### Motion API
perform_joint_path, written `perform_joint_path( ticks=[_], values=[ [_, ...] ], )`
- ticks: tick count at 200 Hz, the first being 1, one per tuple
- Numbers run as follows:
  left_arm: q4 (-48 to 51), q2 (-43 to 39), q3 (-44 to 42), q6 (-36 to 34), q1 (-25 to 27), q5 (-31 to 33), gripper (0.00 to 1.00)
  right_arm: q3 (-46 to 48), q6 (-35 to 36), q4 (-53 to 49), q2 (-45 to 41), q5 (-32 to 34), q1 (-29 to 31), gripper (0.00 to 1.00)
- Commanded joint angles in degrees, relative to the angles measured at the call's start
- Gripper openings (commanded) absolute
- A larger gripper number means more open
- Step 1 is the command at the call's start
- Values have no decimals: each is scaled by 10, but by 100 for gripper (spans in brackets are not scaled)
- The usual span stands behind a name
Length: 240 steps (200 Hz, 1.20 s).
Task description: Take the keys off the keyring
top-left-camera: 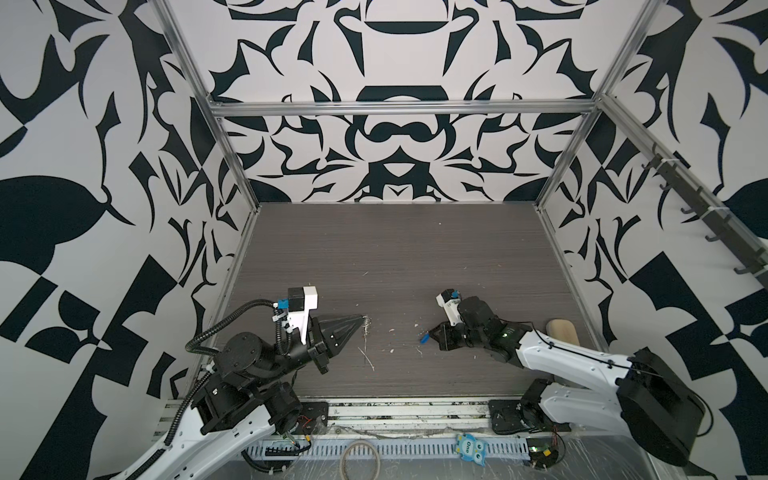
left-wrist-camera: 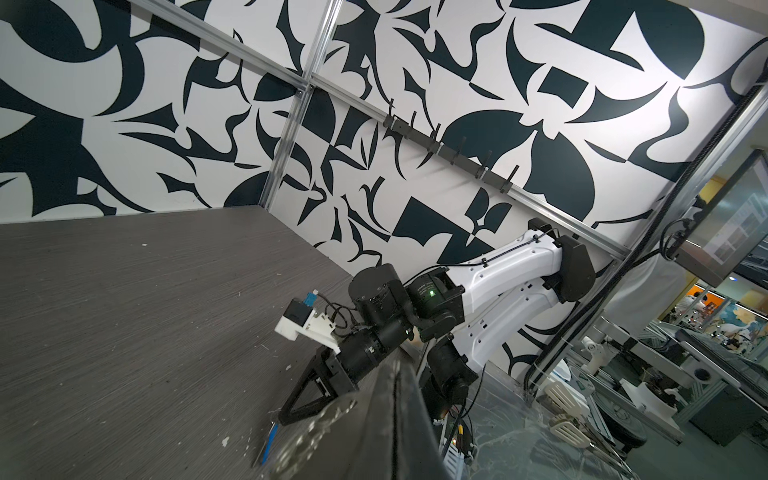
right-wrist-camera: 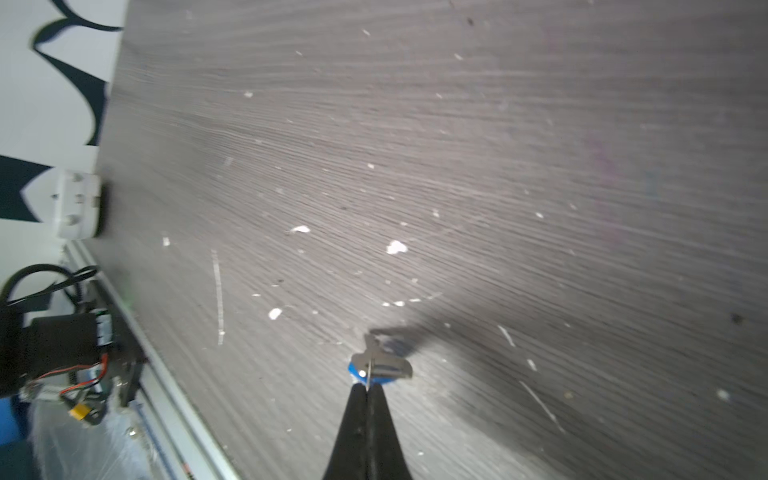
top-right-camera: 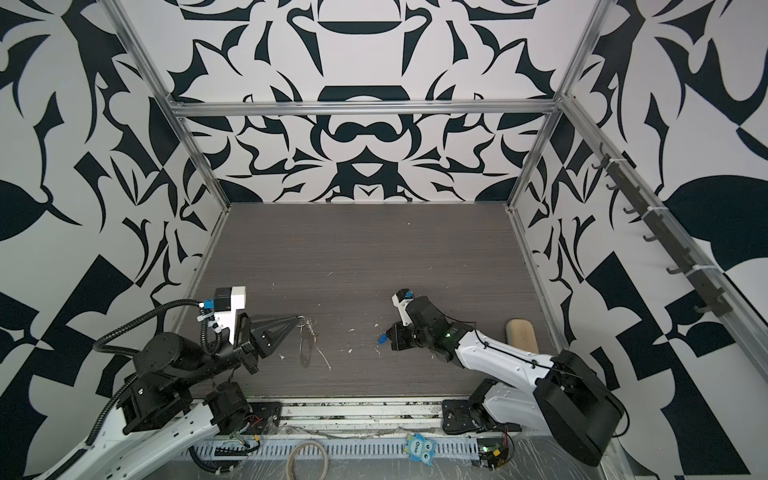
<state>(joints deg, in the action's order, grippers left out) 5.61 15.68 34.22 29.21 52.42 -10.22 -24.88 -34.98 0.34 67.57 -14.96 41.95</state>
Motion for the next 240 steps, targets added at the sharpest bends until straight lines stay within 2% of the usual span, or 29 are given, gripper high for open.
perform_joint_path(
  ticks=[1, 14, 33, 58, 85, 107, 126, 162, 180, 219, 240],
  values=[
    [-19, -10, -4, 10, 0, 11, 0, -13, -12, -24, 11, 37, -4, 11],
    [-16, -12, -4, 12, 0, 17, 0, -19, -10, -40, 6, 54, -4, 25],
    [-14, -17, -6, 15, 0, 25, 0, -32, -4, -63, -26, 74, -3, 37],
    [-13, -22, -10, 18, 0, 37, 0, -64, 20, -98, -90, 83, -3, 44],
    [-17, -20, -12, 22, 0, 49, 0, -86, 41, -43, -160, 9, -2, 50],
    [-22, -17, -12, 26, 0, 66, 0, -122, 47, -5, -184, -34, 13, 53],
    [-30, -13, -14, 29, 0, 78, 0, -163, 65, 23, -182, -45, 59, 57],
    [-38, 3, -12, 32, 0, 92, 0, -241, 138, 36, -148, 5, 192, 58],
    [-43, 11, -10, 35, 0, 91, 0, -259, 160, 59, -127, 29, 238, 58],
    [-52, 21, -8, 38, 0, 86, 0, -288, 184, 60, -74, 40, 262, 58],
    [-53, 24, -7, 39, 0, 81, 0, -293, 186, 47, -57, 50, 262, 55]
  ],
)
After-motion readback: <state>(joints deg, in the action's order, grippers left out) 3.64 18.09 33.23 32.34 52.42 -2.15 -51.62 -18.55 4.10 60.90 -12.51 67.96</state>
